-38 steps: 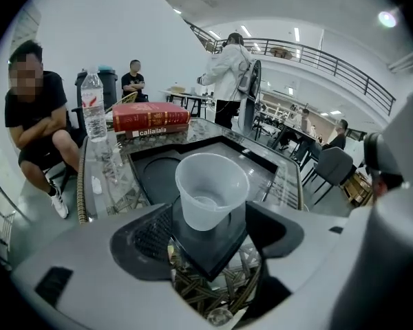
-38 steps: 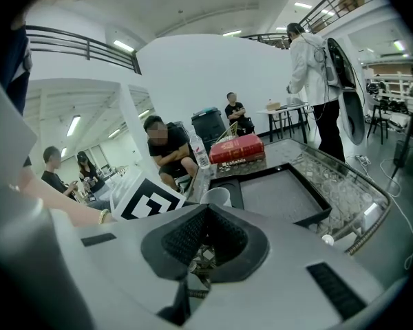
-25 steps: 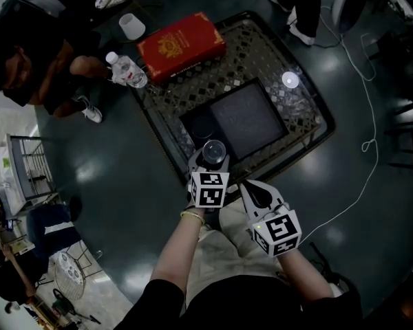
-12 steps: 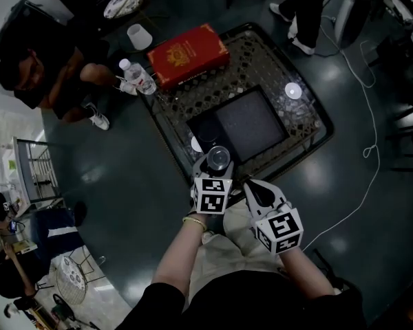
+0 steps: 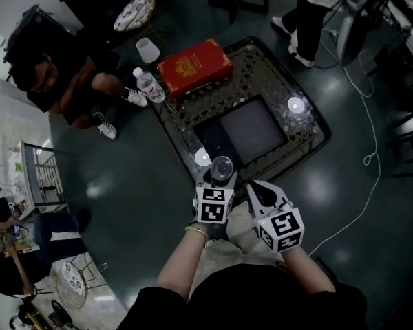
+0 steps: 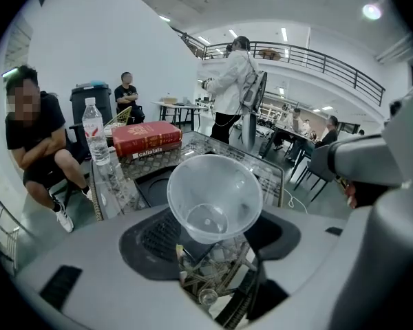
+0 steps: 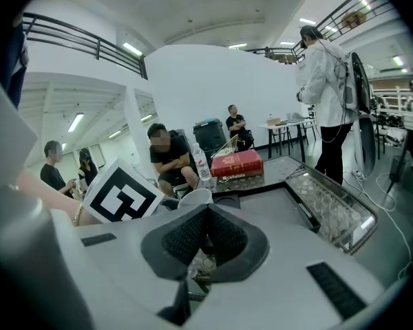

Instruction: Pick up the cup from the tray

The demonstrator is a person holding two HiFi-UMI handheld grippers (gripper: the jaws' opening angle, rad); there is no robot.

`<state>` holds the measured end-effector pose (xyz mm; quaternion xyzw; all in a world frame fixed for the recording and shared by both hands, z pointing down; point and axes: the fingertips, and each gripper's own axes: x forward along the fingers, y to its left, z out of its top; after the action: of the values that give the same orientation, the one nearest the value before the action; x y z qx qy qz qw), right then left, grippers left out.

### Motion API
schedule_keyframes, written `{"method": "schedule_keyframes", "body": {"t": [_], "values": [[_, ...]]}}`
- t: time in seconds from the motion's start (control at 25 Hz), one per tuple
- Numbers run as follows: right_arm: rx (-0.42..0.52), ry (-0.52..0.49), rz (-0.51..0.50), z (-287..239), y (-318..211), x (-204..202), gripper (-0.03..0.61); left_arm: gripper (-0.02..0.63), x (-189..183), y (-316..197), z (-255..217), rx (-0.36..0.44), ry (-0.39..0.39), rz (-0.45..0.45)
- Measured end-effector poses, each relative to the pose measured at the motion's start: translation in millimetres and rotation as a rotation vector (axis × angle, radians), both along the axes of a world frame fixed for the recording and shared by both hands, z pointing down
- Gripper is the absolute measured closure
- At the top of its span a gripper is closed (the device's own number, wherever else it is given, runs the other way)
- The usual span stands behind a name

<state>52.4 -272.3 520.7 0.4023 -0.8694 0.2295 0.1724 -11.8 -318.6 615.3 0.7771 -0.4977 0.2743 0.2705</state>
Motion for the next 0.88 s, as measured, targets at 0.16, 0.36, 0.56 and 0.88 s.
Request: {"method": "schedule_keyframes", "body": {"t": [0.16, 0.36, 0.56, 0.88], "values": [[0.02, 0.008, -0.004, -6.9, 4.1, 3.4, 0.567, 0.333, 2.3, 11.9, -20.5, 0.022, 0.022, -0.001], [0.039, 0.014, -0.023, -13.3, 9.7, 1.9, 0.567, 0.333, -1.8, 28.4, -43.6, 0.048, 0.037, -0.007], [0.058, 0.013, -0.039, -19.3, 12.5, 0.4, 0.568, 0.333, -4.1, 45.2, -66.3, 0.08, 0.066, -0.025], [0.09, 0.01, -0.063, -32.6, 18.4, -2.1, 0.566, 0.334, -4.8, 61.9, -95.3, 0.127, 0.093, -0.025]]}}
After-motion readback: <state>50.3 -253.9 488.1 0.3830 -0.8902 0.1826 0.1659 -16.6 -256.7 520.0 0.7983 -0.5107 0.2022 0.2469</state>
